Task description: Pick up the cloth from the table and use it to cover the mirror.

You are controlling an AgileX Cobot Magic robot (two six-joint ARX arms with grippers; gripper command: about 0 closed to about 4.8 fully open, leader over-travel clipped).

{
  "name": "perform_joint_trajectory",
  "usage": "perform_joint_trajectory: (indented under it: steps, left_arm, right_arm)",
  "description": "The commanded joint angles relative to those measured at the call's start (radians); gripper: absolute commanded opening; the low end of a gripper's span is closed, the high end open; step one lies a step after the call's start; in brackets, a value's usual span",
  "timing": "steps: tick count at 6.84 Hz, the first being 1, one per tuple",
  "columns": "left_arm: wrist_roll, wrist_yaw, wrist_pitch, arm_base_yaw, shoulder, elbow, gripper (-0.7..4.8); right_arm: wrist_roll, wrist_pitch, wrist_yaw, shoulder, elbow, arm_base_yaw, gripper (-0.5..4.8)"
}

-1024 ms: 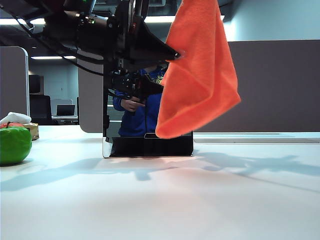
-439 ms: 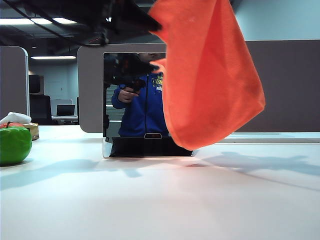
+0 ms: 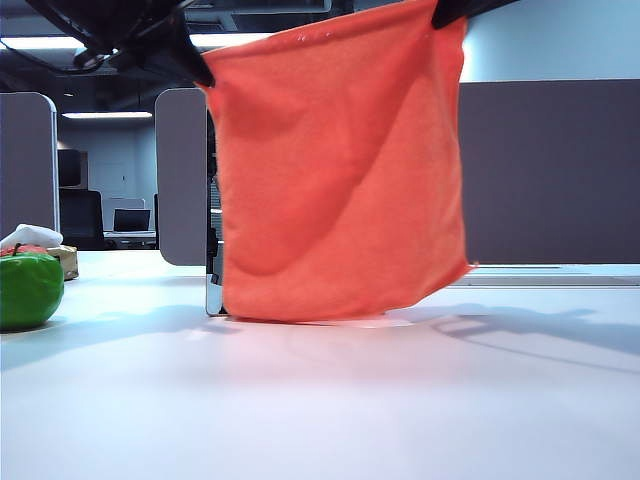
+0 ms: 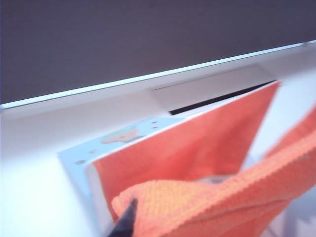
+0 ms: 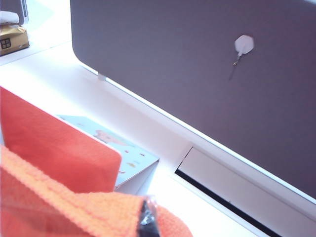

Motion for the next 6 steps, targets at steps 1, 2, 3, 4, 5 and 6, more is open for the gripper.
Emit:
perform_joint_trajectory:
  steps: [1,2,3,4,5,6]
  left_arm:
    - [0.049,-0.152,0.011,0.001,-0.005,0.002,-0.05]
    - [0.088,-0.215,0.037,0.001,-0.005,0.002,-0.05]
    - [0.090,-0.229,0.058,0.006,-0.005,0.002,-0.05]
    - [0.090,-0.235,0.102,0.025,-0.003,0.002,-0.06]
    - [0.089,-0.235,0.126,0.039,0.000,0.002,-0.05]
    - [0.081,-0.173,0.176,0.096,0.038,0.002,-0.05]
  right_arm:
    - [0.000,0.019,0.009,0.041,0.004,0.000,-0.05]
    - [0.001,0.023,0.008,0.068,0.004,0.000,-0.05]
    - [0.001,0.025,0.002,0.076,0.004,0.000,-0.05]
    - [0.002,0.049,-0.003,0.088,0.004,0.000,-0.05]
    - [0.005,0.063,-0.002,0.089,0.004,0.000,-0.05]
    - [0.005,0.149,-0.001,0.108,0.005,0.000,-0.05]
